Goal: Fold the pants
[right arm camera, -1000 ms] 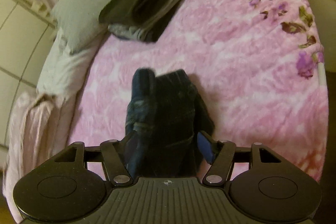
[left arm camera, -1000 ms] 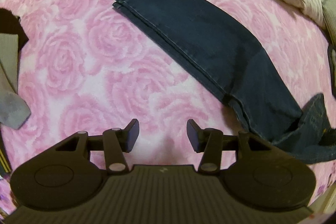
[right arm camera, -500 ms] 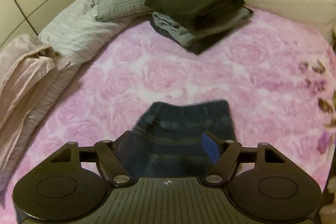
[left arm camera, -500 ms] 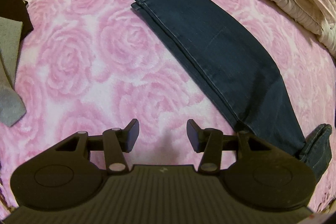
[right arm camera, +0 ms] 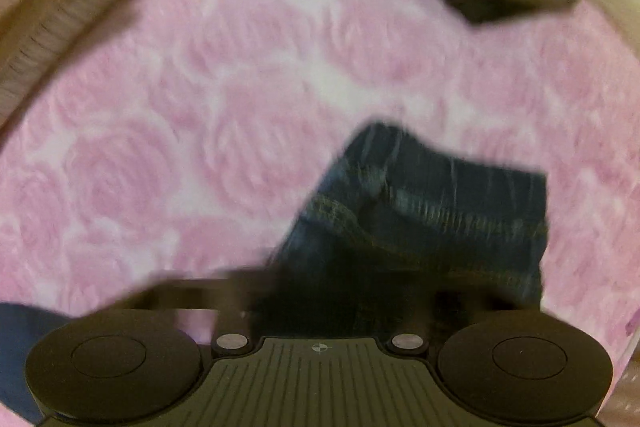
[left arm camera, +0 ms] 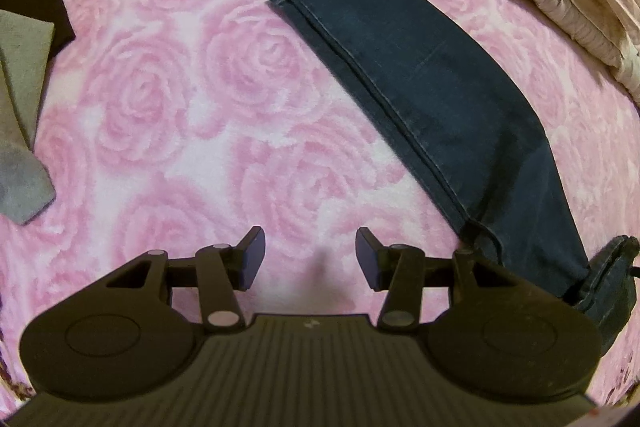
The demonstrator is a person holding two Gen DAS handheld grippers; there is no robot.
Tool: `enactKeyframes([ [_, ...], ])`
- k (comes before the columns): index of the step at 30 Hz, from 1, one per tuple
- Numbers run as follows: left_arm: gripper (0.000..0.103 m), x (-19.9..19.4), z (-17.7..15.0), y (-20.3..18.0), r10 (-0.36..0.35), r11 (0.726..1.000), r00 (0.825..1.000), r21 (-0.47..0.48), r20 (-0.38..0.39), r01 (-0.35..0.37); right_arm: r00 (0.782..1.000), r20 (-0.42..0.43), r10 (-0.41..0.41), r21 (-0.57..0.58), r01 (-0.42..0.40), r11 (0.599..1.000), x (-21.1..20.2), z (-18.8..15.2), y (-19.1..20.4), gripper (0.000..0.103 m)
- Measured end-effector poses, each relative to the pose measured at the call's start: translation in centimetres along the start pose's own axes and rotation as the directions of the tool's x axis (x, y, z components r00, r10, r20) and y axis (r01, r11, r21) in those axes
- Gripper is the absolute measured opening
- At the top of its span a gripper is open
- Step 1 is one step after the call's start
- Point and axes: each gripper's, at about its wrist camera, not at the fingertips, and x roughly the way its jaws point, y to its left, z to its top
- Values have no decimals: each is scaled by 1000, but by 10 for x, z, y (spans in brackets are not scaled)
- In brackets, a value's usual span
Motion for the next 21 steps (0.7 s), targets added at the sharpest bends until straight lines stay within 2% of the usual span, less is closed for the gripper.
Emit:
enactKeyframes([
  [1,44,-1,1,1,-4,1000,1000,1,4,4,1000,4,30,49,-30,998,-2,-6,-13,0],
  [4,44,-1,7,2,-20,1000,1000,4,20,20,989,119,93,125,-108,986,-40,-34,-55,0],
  [7,44,6,17,0,-43,999,999,-9,20,43,976,167,138,239,-176,955,-77,-62,-109,0],
  [12,43,30,35,-8,-101,994,994,-33,32,102,979,171,109,414,-172,894,-122,-104,-188,0],
  [14,37,43,44,-9,-110,991,993,-74,36,112,978,173,119,443,-185,877,-128,-115,-205,0],
  [18,34,62,64,-6,-127,979,990,-154,64,136,976,176,127,453,-195,870,-128,-122,-208,0],
  [20,28,71,73,-5,-134,973,989,-181,58,143,972,197,128,444,-204,873,-130,-119,-204,0],
  [21,22,76,76,-6,-124,975,991,-179,48,130,971,205,126,436,-205,876,-130,-117,-203,0],
])
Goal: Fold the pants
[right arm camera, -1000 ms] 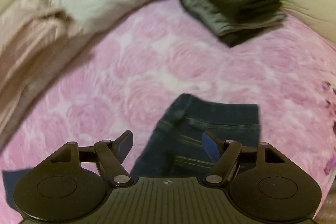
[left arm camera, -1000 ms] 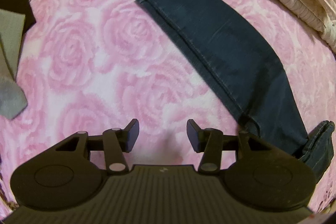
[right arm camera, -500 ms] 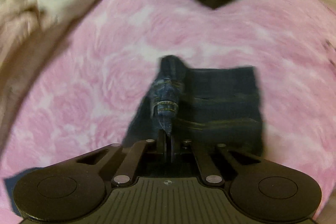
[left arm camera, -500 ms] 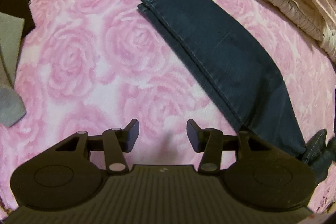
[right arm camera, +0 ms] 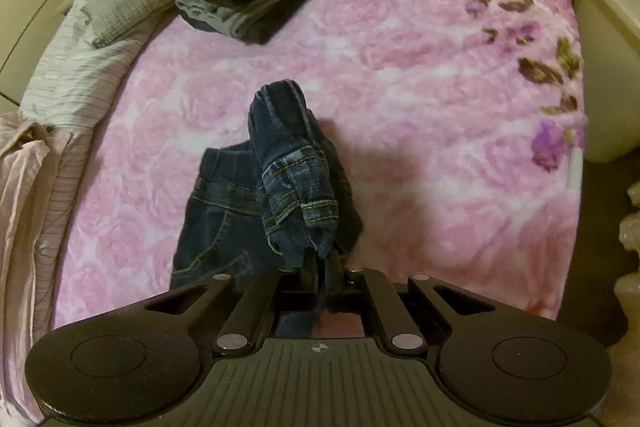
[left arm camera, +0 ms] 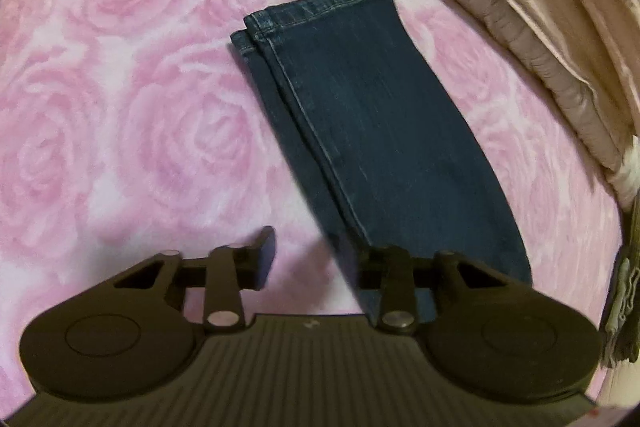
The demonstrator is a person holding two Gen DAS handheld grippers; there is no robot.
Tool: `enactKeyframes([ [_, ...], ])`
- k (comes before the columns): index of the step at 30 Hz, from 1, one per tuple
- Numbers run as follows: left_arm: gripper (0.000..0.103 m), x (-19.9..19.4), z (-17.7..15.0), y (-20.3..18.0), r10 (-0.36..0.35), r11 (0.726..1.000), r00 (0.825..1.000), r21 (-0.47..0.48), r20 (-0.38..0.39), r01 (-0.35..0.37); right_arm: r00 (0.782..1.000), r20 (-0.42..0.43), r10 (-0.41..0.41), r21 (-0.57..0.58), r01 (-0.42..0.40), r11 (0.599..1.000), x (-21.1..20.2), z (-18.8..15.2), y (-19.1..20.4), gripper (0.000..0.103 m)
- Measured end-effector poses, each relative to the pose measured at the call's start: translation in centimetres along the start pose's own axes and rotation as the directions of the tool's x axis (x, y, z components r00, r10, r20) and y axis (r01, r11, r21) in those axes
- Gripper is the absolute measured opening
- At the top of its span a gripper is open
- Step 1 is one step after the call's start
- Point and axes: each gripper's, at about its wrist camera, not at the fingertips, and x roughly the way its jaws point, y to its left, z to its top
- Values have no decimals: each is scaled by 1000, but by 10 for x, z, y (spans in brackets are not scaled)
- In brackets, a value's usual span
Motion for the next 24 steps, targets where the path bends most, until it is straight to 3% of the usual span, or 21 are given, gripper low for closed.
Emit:
enactKeyframes([
  [4,21,11,2,-9,37,999,999,10,-5,-37,1000,12,24,31,-24,999,5,8,3,0],
  [15,21,20,23,-14,-24,988,1000,-150,13,26,999,33,38,31,-39,999,6,17,2,0],
  [18,4,20,24,-23,-22,995,999,-100,27,24,998,49,46,47,-48,998,11,18,2,0],
  [21,2,12,29,-28,-15,997,999,-69,30,18,989,83,120,29,-123,992,1,26,15,0],
  [24,2,-15,34,-30,-23,998,996,-60,87,28,966,153,209,-94,-197,976,-23,36,47,0],
])
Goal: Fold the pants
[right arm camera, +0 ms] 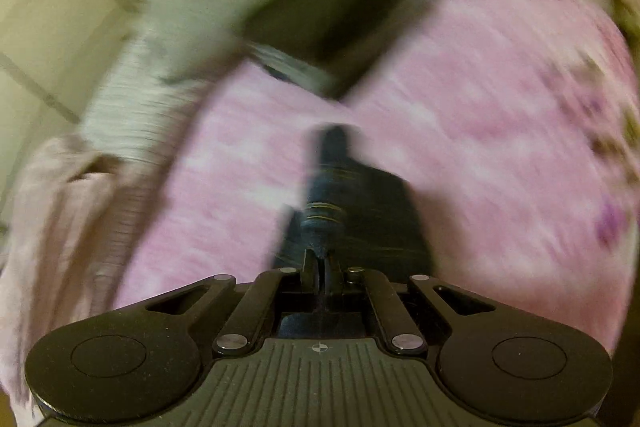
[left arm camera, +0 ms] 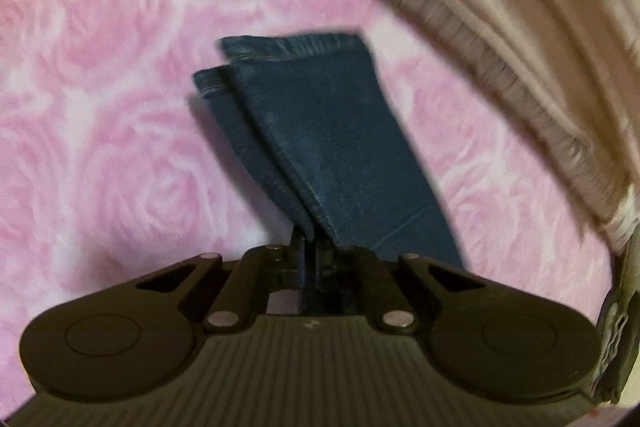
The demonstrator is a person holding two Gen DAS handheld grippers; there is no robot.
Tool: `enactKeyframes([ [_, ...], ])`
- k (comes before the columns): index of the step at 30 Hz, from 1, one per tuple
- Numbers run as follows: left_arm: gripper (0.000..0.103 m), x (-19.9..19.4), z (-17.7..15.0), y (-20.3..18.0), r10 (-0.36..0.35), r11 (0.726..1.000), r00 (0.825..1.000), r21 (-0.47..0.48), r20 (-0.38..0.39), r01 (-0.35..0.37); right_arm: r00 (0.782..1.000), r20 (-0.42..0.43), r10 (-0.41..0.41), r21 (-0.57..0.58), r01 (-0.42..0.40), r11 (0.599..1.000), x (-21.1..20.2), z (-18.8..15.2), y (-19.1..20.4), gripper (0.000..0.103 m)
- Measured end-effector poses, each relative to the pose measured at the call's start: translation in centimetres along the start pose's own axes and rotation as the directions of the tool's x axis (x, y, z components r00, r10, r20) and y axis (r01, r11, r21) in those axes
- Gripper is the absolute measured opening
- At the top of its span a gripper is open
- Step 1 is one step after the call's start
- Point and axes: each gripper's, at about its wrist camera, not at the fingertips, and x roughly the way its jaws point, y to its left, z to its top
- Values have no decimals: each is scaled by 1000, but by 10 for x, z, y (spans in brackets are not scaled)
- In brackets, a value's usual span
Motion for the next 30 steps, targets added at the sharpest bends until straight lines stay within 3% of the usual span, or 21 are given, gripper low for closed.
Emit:
enactKeyframes([
  [3,2,-52,5,5,-16,1000,996,17,85,15,989,83,125,-54,-121,991,-29,19,27,0],
  [5,2,-92,4,10,-10,999,989,41,149,4,961,140,240,-88,-230,969,-58,30,38,0],
  [7,4,-147,-3,25,-5,998,967,66,254,-12,924,189,334,-128,-314,941,-92,35,37,0],
  [8,5,-174,-11,36,-27,996,954,89,297,1,917,189,350,-146,-327,934,-108,34,32,0],
  [10,5,-213,-37,53,-44,995,952,102,304,14,943,176,283,-155,-257,954,-126,22,13,0],
  [12,5,-236,-79,69,-25,993,963,122,268,-8,983,111,143,-78,-135,988,-124,7,-33,0],
  [14,5,-241,-125,88,-1,991,976,130,216,-28,1000,8,-10,-16,10,1000,-108,-12,-85,0],
  [15,5,-238,-144,98,39,991,984,116,176,-60,995,-70,-75,-35,73,997,-96,-23,-110,0],
  [16,5,-233,-167,111,92,990,987,92,130,-104,975,-160,-154,-70,144,987,-82,-31,-128,0],
  [18,7,-223,-209,140,186,981,981,36,52,-188,918,-277,-284,-100,266,959,-62,-42,-162,0],
  [21,10,-217,-255,180,280,955,960,-89,-25,-282,925,-277,-259,-77,248,966,-60,-37,-190,7],
  [23,16,-215,-277,194,304,941,952,-147,-36,-306,941,-271,-205,-75,192,979,-58,-28,-203,35],
  [25,26,-213,-289,199,299,941,954,-165,-10,-297,957,-253,-141,-73,126,989,-55,-23,-216,49],
  [27,28,-209,-297,200,292,938,956,-202,21,-282,962,-253,-104,-67,90,994,-48,-18,-230,49],
  [30,28,-201,-303,205,230,941,970,-273,73,-202,962,-260,-84,-61,70,996,-39,-21,-248,49],
])
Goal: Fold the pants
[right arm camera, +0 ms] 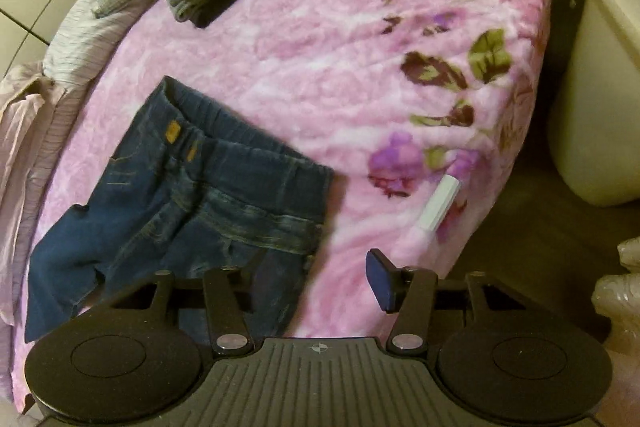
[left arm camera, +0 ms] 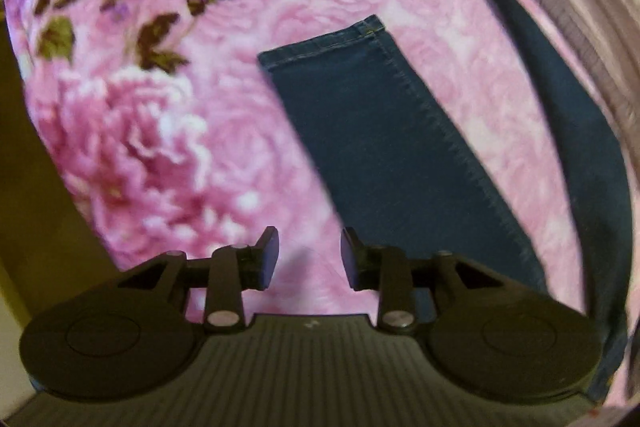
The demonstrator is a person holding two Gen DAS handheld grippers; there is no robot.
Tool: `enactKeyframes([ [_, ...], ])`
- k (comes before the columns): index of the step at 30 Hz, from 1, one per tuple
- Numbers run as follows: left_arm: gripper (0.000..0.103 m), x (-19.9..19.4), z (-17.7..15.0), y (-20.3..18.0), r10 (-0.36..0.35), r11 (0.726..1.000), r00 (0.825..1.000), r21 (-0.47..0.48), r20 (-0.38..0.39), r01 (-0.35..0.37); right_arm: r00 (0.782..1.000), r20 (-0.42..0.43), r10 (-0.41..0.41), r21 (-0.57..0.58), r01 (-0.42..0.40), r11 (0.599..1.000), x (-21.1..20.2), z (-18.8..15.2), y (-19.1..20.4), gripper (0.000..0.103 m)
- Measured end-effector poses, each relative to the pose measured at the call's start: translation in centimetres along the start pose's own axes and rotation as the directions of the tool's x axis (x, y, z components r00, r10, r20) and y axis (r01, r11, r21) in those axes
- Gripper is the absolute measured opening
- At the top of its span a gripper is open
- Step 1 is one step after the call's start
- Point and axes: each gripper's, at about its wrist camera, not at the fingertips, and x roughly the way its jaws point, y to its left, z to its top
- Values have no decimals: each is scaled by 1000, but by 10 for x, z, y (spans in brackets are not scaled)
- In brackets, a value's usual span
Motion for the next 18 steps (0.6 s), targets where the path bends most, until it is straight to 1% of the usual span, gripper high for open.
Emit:
enactKeyframes([
  [2,28,8,0,2,-16,1000,1000,-22,24,16,1000,-3,7,-1,-7,1000,9,-2,-6,49],
  [3,28,13,4,3,-33,999,999,-39,36,34,1000,-8,3,-3,-3,1000,14,-3,-9,49],
  [5,28,22,10,5,-38,997,997,-70,63,42,1000,-10,13,-10,-13,1000,22,-5,-10,49],
  [6,29,27,14,5,-53,995,995,-82,79,60,1000,-12,16,-17,-17,1000,25,-6,-10,49],
  [7,32,33,20,4,-61,994,994,-83,93,69,1000,-14,15,-25,-15,1000,29,-7,-9,49],
  [9,36,47,29,1,-35,997,994,-66,100,42,1000,-18,8,-45,-8,999,36,-8,-6,49],
  [11,36,62,33,1,-12,998,995,-57,101,18,1000,-25,-6,-60,5,998,43,-9,-4,49],
  [12,35,63,34,-1,-7,998,993,-56,118,14,999,-28,-20,-62,18,998,46,-10,-3,49],
  [13,20,63,33,-4,6,999,990,-42,137,0,999,-30,-28,-62,26,998,48,-11,-2,49],
  [14,8,61,33,-8,16,1000,988,-9,156,-15,999,-32,-34,-62,32,998,50,-11,0,49],
  [15,0,57,32,-11,20,999,985,32,173,-26,999,-34,-40,-65,38,997,51,-11,3,49],
  [16,1,52,34,-11,22,998,983,48,181,-31,998,-35,-46,-68,44,997,52,-10,5,49],
  [18,3,36,35,-8,0,999,976,52,219,-11,998,-24,-54,-81,52,995,50,-9,12,49],
])
